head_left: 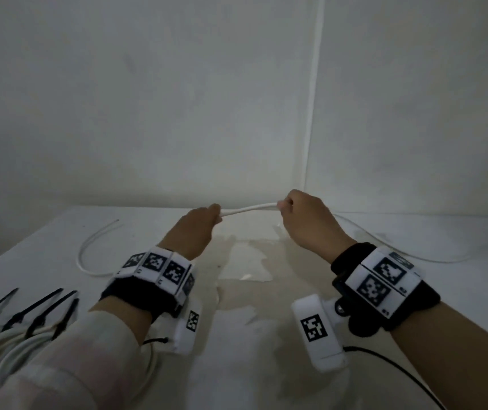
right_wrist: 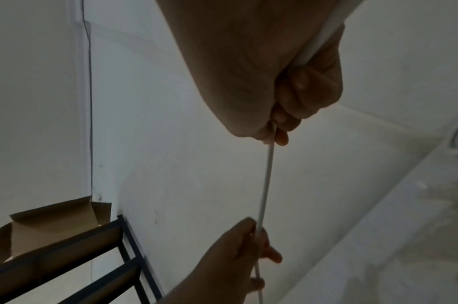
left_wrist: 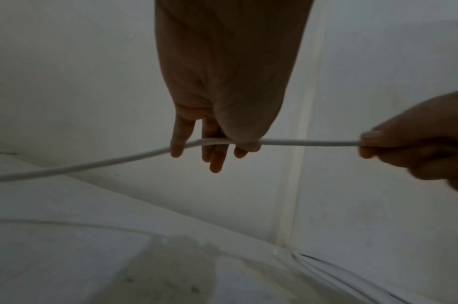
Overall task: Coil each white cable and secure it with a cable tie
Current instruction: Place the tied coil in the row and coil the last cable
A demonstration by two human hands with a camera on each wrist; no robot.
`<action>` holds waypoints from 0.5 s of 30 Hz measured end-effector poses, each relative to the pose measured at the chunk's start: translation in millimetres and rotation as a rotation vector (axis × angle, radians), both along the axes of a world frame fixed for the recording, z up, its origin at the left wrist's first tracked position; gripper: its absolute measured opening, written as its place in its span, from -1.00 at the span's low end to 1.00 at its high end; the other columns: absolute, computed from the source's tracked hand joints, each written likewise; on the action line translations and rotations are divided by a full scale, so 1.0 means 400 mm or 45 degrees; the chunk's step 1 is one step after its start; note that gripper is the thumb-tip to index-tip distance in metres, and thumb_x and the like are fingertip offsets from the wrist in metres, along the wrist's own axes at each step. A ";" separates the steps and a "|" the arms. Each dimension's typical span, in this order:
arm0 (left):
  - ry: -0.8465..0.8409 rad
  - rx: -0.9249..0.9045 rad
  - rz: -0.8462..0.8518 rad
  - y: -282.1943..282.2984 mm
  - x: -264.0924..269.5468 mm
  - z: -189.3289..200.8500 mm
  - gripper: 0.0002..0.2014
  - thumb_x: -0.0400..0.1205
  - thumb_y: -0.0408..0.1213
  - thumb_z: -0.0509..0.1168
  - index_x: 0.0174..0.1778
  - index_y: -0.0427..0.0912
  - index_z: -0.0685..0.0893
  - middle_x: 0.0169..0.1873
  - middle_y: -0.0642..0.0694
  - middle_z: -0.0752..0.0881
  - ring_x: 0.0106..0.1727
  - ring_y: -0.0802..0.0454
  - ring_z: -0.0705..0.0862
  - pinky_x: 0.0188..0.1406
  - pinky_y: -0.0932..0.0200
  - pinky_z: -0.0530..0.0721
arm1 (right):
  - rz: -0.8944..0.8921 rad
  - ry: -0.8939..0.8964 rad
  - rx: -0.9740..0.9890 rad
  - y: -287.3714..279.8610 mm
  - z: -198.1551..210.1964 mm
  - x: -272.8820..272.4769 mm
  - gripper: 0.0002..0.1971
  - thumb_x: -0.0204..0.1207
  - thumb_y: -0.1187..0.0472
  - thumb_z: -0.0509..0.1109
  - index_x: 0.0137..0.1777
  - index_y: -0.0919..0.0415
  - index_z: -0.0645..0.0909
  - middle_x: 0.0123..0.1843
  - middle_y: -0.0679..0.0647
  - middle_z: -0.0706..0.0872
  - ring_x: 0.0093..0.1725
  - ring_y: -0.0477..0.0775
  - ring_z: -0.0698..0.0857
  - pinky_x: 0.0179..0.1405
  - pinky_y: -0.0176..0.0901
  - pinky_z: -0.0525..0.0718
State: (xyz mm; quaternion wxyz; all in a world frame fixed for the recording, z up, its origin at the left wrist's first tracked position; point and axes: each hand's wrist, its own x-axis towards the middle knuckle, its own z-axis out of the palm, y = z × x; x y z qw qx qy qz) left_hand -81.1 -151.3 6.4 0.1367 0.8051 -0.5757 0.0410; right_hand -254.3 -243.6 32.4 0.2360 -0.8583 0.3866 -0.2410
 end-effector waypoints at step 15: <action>-0.008 -0.184 0.228 0.060 0.081 0.033 -0.80 0.74 -0.31 -0.02 0.03 -0.31 0.48 -0.37 -0.06 0.37 -0.26 -0.13 0.46 -0.30 0.04 0.32 | -0.415 0.043 -0.127 -0.053 0.039 -0.181 -0.69 0.72 0.09 -0.04 0.15 0.26 0.44 -0.02 0.17 0.60 -0.17 0.15 0.44 -0.19 -0.10 0.35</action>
